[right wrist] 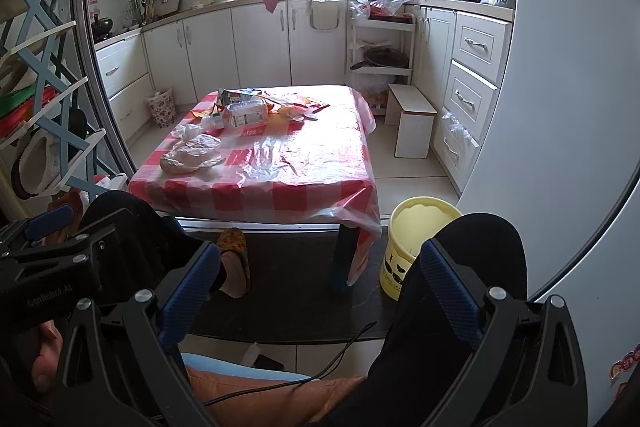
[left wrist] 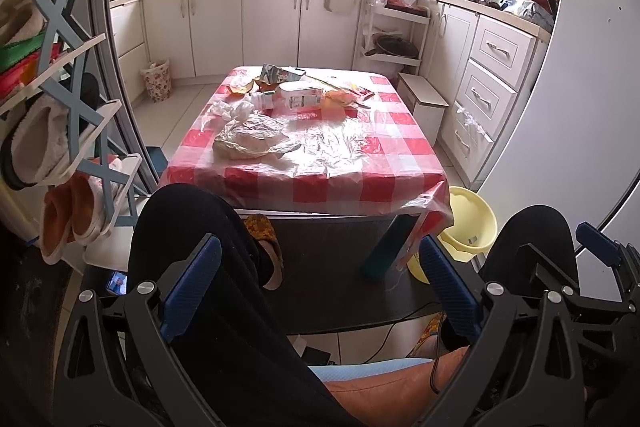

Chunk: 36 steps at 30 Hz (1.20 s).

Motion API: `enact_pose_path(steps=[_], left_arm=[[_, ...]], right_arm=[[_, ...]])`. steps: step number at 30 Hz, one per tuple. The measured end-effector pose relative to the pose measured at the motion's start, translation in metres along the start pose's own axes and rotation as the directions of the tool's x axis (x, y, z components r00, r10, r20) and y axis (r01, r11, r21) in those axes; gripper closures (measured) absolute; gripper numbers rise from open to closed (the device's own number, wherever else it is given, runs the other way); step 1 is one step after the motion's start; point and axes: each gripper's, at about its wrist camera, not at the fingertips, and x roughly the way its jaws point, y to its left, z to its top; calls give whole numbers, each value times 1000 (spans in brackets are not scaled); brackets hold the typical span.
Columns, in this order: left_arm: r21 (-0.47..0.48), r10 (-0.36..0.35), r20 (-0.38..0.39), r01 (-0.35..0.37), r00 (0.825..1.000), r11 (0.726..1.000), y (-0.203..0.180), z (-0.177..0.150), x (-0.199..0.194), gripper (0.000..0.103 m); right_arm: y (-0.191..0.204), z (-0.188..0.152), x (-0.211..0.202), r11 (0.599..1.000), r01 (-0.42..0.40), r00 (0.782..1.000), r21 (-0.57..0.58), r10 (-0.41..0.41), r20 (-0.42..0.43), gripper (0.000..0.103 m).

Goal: Collect trash

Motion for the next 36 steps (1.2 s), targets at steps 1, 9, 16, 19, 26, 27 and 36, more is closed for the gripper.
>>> enact_pose_path(steps=[1,9,16,19,26,27,36], left_arm=[[0,1,-1,-1,1000,1000,0,0,0,8],[-2,-2,-4,2,1000,1000,-1,-2,-1,8],[-2,1,-6,-1,1000,1000,-4,-3,-1,8],[-2,0,-7,0,1000,1000,-4,-3,-1,8],[-6,0,-15,0,1000,1000,-3,-5,0,8],[-7,0,-17,0,1000,1000,-3,-5,1,8],[-7,1,-23,-1,1000,1000,-2,-5,1,8]], right_arm=[[0,0,0,1000,0,1000,1,0,0,7],[2,-1,-2,1000,-5,1000,-5,5,6,7],[2,-3,-4,1000,-3,1000,-18,3,13,7],[2,-3,-4,1000,-2,1000,-20,3,16,7],[2,-3,-3,1000,1,1000,-21,-1,19,7],[2,-3,-3,1000,4,1000,-21,-3,19,7],[1,-4,-4,999,19,999,-26,-18,27,7]])
